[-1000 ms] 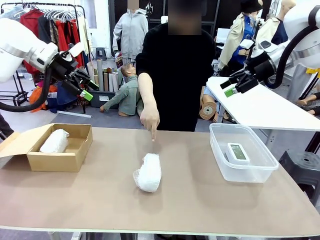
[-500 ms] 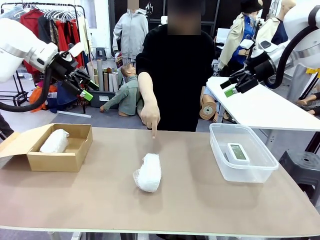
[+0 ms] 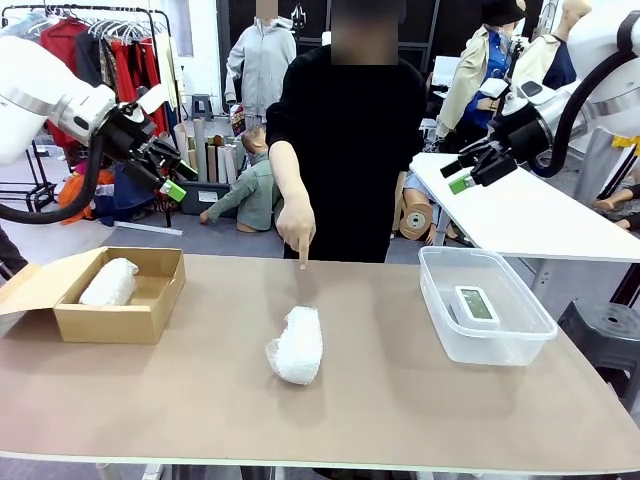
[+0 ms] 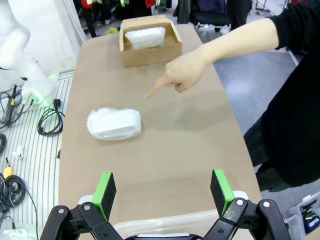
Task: Separate and place wrapped and unwrapped clocks.
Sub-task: Pick up the Digital clock indicated by the person.
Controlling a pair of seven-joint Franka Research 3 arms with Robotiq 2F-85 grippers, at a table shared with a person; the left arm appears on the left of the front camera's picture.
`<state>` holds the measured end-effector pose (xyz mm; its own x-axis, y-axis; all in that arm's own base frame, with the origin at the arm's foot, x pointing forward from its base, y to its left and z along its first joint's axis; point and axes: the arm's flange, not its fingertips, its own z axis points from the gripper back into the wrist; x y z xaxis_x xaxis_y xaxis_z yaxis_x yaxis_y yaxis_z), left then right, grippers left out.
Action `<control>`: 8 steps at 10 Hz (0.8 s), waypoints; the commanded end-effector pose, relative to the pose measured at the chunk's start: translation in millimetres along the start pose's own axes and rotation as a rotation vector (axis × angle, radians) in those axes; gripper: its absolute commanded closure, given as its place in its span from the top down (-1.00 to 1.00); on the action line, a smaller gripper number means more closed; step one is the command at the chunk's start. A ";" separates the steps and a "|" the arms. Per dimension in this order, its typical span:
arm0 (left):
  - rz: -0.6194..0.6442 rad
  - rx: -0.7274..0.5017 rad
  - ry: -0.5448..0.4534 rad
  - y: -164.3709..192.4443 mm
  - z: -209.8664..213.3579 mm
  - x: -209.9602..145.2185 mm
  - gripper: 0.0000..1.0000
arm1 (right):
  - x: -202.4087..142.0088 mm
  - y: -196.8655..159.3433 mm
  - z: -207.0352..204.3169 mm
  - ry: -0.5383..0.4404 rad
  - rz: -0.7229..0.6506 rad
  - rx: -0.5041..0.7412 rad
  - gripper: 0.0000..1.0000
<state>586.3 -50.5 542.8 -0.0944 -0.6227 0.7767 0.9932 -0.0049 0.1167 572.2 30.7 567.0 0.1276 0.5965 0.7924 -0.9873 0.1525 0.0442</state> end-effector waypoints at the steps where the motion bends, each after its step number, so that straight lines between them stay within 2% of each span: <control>1: -0.013 -0.004 0.001 -2.0 1.1 0.8 1.00 | 0.7 0.6 0.7 -0.001 0.001 -0.001 1.00; 8: -0.013 -0.004 0.001 -2.0 1.1 0.8 1.00 | 0.7 0.6 0.7 -0.001 0.001 -0.001 1.00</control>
<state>586.3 -50.5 542.8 -0.0944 -0.6227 0.7767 0.9931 -0.0049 0.1167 572.2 30.7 567.0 0.1276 0.5965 0.7924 -0.9873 0.1525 0.0442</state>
